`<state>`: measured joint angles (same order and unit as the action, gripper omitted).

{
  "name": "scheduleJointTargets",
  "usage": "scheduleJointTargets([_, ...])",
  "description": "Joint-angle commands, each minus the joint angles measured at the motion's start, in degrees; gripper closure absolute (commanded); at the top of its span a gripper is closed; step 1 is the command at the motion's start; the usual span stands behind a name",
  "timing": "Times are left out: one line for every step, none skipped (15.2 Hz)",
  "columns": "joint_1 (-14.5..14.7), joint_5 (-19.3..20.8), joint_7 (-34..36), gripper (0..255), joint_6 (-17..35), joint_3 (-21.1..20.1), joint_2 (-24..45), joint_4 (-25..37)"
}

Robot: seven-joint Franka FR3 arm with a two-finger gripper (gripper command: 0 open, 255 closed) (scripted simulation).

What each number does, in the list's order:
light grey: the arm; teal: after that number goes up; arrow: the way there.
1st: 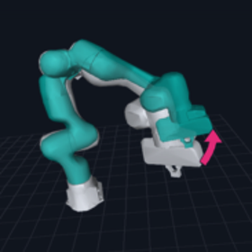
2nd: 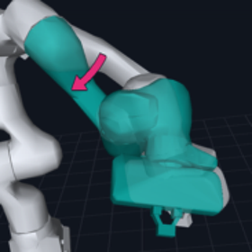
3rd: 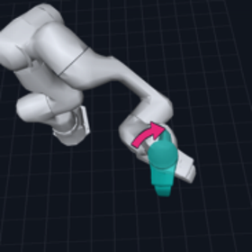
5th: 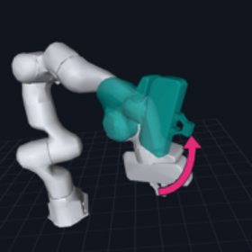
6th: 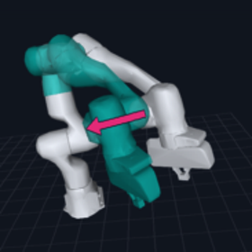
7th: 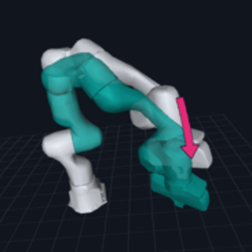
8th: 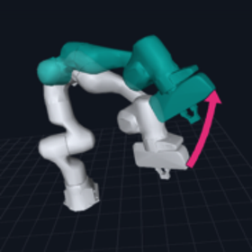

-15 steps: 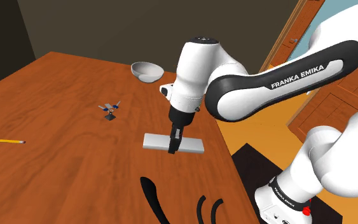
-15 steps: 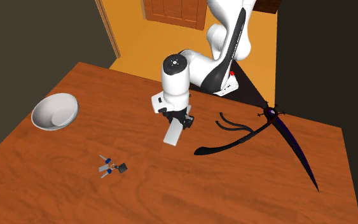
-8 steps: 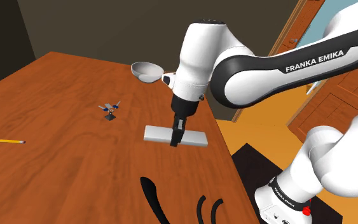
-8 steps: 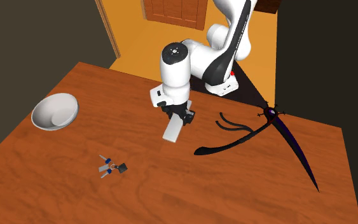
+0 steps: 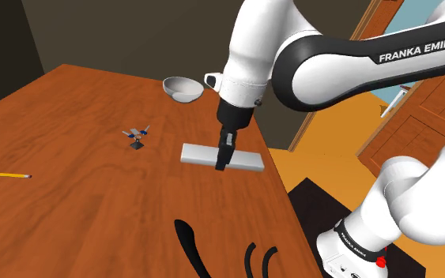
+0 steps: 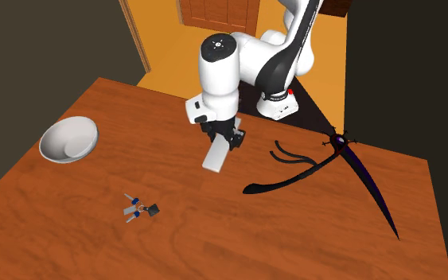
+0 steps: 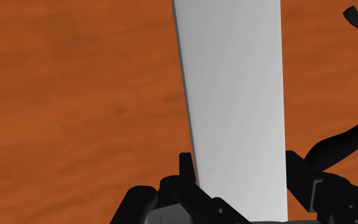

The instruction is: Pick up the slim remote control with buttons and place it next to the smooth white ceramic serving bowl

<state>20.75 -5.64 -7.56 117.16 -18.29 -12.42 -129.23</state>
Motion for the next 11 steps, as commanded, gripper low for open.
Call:
scheduleJointTargets([0.0,-0.1,-0.1,255,-1.5,0.1,-0.5,1.0])
scheduleJointTargets([0.0,-0.1,-0.1,255,-2.3,0.2,-0.8,1.6])
scheduleJointTargets([0.0,-0.1,-0.2,255,-3.1,0.3,-1.0,2.1])
scheduleJointTargets([0.0,-0.1,-0.2,255,-3.2,0.3,-1.0,2.2])
scheduleJointTargets([-0.6,0.5,-0.8,255,-3.2,0.7,0.6,3.7])
scheduleJointTargets([-1.1,1.1,-1.4,255,-3.3,1.2,2.2,5.4])
scheduleJointTargets([-1.7,1.7,-2.0,255,-3.4,1.6,3.9,7.0])
scheduleJointTargets([-2.1,2.3,-2.6,255,-3.6,2.0,5.6,8.8])
scheduleJointTargets([-2.6,2.9,-3.2,255,-3.8,2.4,7.3,10.6])
scheduleJointTargets([-3.0,3.4,-3.7,255,-4.1,2.8,9.0,12.5])
scheduleJointTargets([-3.4,3.9,-4.3,255,-4.4,3.2,10.7,14.5])
